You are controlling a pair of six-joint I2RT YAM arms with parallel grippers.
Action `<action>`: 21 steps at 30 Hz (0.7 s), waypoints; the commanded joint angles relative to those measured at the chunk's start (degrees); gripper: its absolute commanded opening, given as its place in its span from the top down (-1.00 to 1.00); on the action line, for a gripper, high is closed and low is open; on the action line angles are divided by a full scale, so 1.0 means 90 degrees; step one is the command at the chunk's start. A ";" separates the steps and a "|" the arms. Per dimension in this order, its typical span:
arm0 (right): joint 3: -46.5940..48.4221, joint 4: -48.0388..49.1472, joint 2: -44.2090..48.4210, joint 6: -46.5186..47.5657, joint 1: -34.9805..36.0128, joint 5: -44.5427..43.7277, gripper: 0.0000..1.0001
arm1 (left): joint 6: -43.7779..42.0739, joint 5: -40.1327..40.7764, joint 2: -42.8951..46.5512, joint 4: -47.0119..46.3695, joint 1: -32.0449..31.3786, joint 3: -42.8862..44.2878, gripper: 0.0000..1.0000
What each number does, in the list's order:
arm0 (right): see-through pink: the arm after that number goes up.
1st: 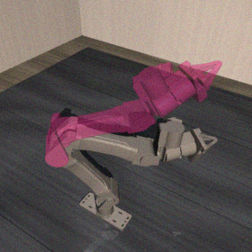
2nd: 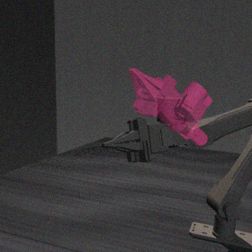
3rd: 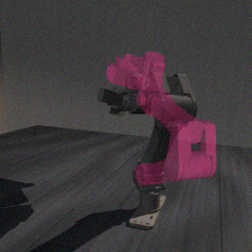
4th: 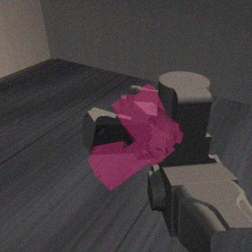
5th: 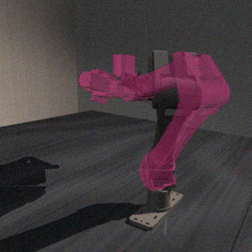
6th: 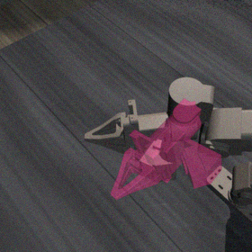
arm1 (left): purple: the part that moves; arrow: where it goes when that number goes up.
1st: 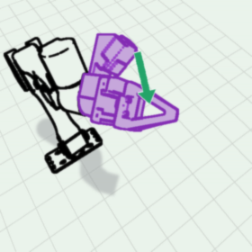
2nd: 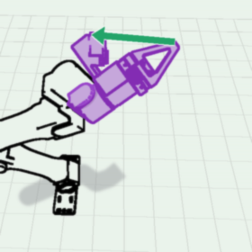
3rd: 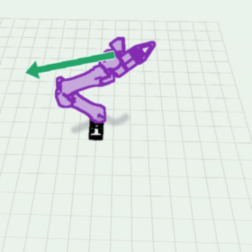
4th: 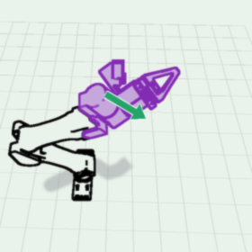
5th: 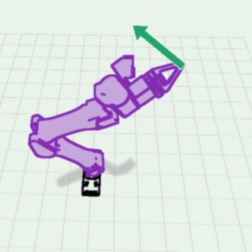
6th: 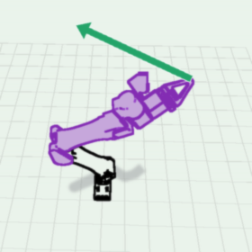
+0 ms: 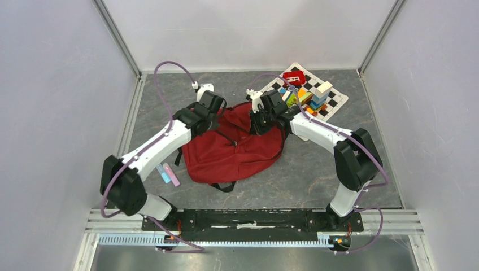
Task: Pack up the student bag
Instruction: Adjust the student bag at the center of the board, then pick up the stationery from the center of the board.
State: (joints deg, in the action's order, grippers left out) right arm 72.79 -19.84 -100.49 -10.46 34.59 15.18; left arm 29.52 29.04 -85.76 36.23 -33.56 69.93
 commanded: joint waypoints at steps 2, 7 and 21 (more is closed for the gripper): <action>-0.0083 -0.0030 0.0248 0.0108 -0.0171 -0.0244 1.00 | -0.0749 -0.0558 0.0795 0.0276 0.0204 0.0033 0.77; 0.0029 0.0151 0.0228 0.0097 -0.0171 0.0155 1.00 | -0.0735 -0.1704 0.0826 0.0756 0.0211 0.0293 0.11; 0.0407 0.0044 0.0694 0.0342 -0.0188 0.0425 -0.10 | 0.1283 -0.1838 0.2679 0.2156 0.2200 -0.1085 -0.99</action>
State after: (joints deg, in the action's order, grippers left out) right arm 73.10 -19.44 -99.46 -9.19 33.19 18.02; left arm 31.79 13.19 -65.39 49.89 -19.14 67.33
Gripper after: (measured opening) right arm 0.491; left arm 0.993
